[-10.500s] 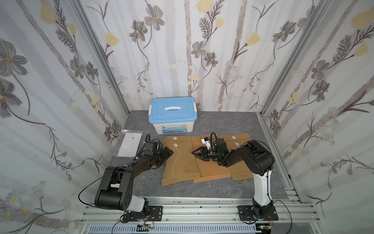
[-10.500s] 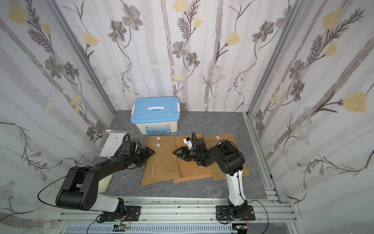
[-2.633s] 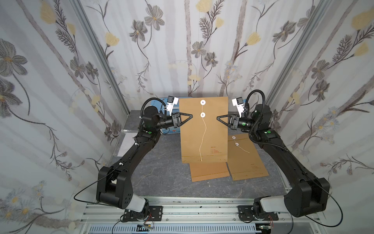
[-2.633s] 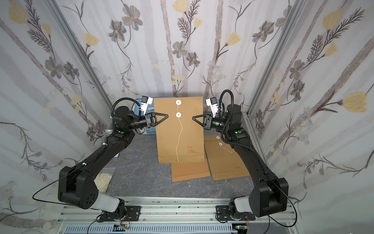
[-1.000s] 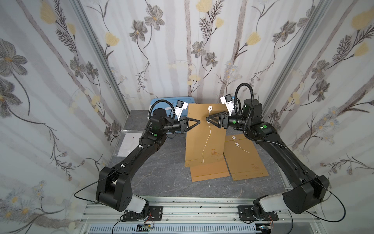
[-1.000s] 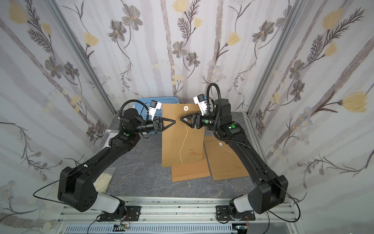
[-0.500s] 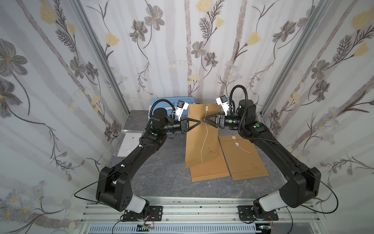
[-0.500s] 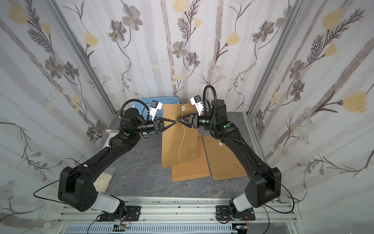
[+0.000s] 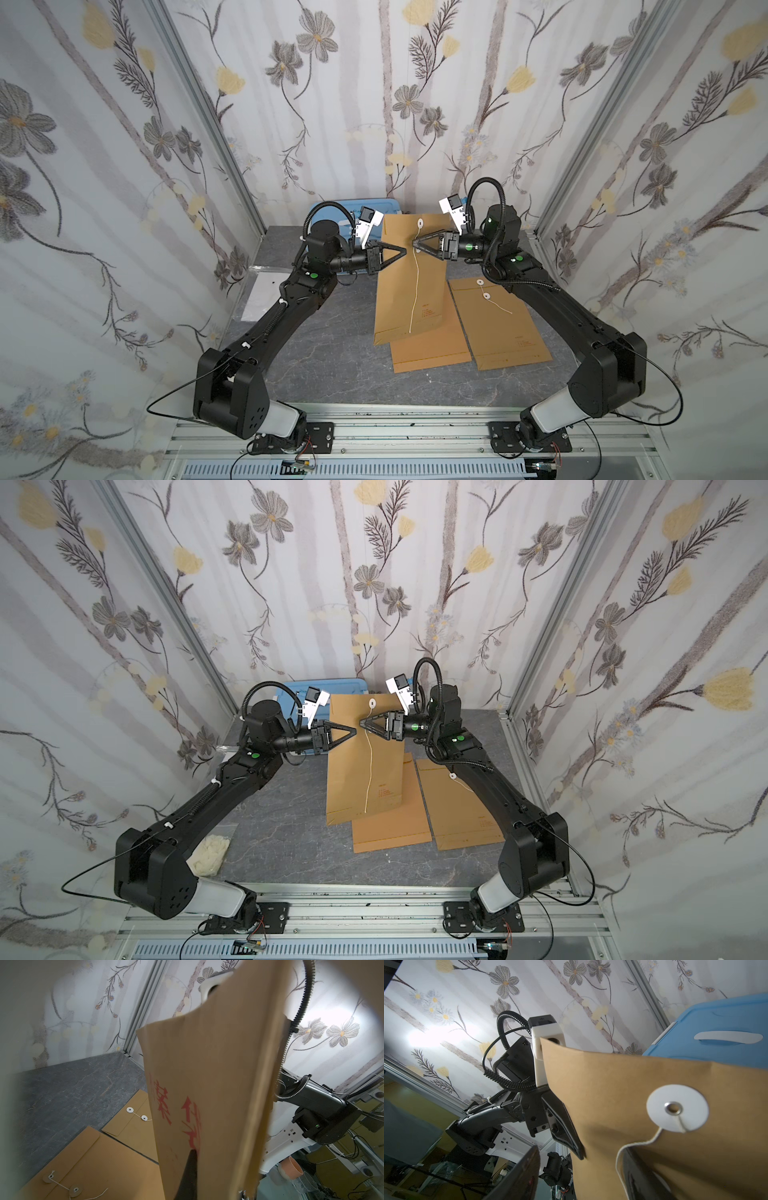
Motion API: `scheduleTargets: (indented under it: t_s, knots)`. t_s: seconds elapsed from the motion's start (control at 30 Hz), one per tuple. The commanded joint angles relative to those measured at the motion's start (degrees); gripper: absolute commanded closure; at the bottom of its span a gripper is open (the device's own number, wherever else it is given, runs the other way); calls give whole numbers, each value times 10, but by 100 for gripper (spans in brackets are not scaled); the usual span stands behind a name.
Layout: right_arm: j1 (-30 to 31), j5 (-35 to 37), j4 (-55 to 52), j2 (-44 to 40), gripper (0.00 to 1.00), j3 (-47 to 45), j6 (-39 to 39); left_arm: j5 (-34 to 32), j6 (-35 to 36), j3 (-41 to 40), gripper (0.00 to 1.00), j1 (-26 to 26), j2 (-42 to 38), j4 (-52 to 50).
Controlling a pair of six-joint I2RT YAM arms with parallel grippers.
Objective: Close the mouth of the file bag
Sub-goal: Close the file bag.
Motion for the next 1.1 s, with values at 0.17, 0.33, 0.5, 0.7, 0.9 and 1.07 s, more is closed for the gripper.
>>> scheduleTargets:
  t_s: [0.17,0.33,0.5,0.7,0.9,1.07]
  knots:
    - [11,-29,59,12,36,-6,28,-3,-10,-4,100,7,-7,52]
    - [20,-46,75,13,37,-10,33,-8,-16,-2,100,9,-5,56]
    - [29,-59,85,11,37,-10,31,-13,-23,-5,100,11,-4,61]
    - [36,-67,94,11,38,-11,32,-16,-42,-12,100,18,-1,83]
    - [40,-66,61,13,40,-8,13,-28,-59,-23,100,28,-4,101]
    - [44,-56,24,11,45,-17,-14,-43,-76,-30,100,34,-10,121]
